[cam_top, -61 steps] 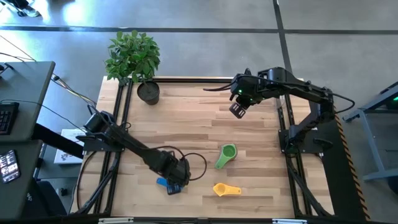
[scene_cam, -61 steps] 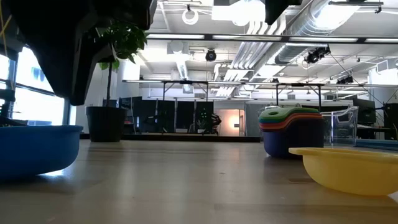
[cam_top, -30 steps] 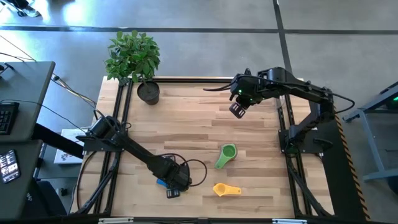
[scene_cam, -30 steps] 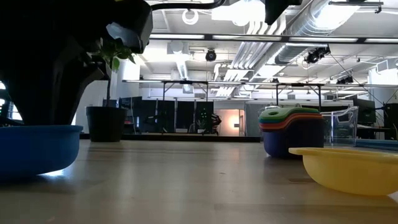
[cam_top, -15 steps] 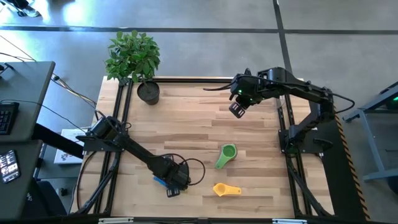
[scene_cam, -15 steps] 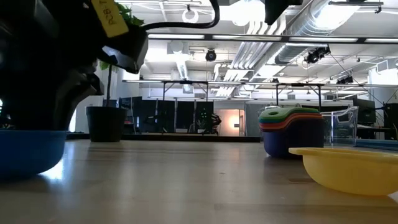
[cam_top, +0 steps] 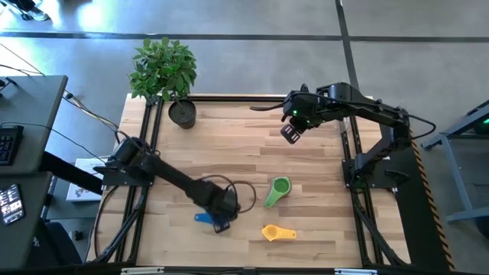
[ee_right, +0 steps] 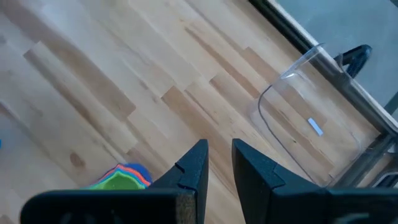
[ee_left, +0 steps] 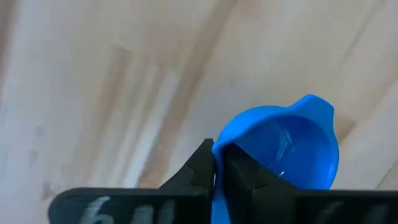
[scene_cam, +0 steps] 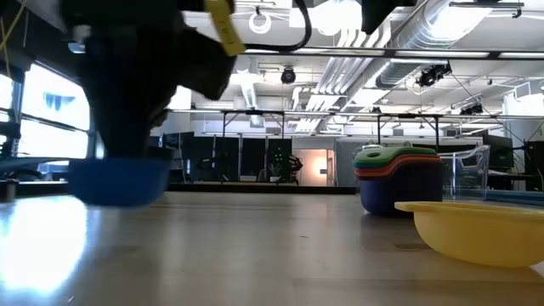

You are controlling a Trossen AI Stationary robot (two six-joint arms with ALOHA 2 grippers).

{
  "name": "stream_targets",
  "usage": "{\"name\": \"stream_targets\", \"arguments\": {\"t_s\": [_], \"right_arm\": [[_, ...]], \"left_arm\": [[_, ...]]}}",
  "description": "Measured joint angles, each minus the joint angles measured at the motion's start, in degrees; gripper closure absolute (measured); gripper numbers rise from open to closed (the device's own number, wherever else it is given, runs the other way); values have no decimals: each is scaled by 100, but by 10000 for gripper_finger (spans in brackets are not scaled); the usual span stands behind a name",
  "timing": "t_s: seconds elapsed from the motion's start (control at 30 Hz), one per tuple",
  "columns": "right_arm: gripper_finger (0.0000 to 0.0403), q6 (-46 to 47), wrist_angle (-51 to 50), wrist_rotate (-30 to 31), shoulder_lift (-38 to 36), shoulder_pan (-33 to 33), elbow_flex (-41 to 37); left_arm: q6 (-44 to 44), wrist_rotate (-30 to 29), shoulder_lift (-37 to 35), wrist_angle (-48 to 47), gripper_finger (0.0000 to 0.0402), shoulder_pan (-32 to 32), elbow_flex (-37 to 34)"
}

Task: Nest measuring cups in basket
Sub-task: Stack the blue measuring cup on top of the green measuring cup

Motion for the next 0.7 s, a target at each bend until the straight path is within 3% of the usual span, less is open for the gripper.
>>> {"name": "stream_targets", "arguments": {"t_s": [0.37, 0.7], "right_arm": [[339, 764, 1, 551, 0, -2, 0], [339, 1273, 0, 1284, 0, -57, 0]], "left_arm": [[-199, -410, -282, 856, 394, 977, 697], [-503, -424, -282, 1771, 394, 1810, 1114]]}}
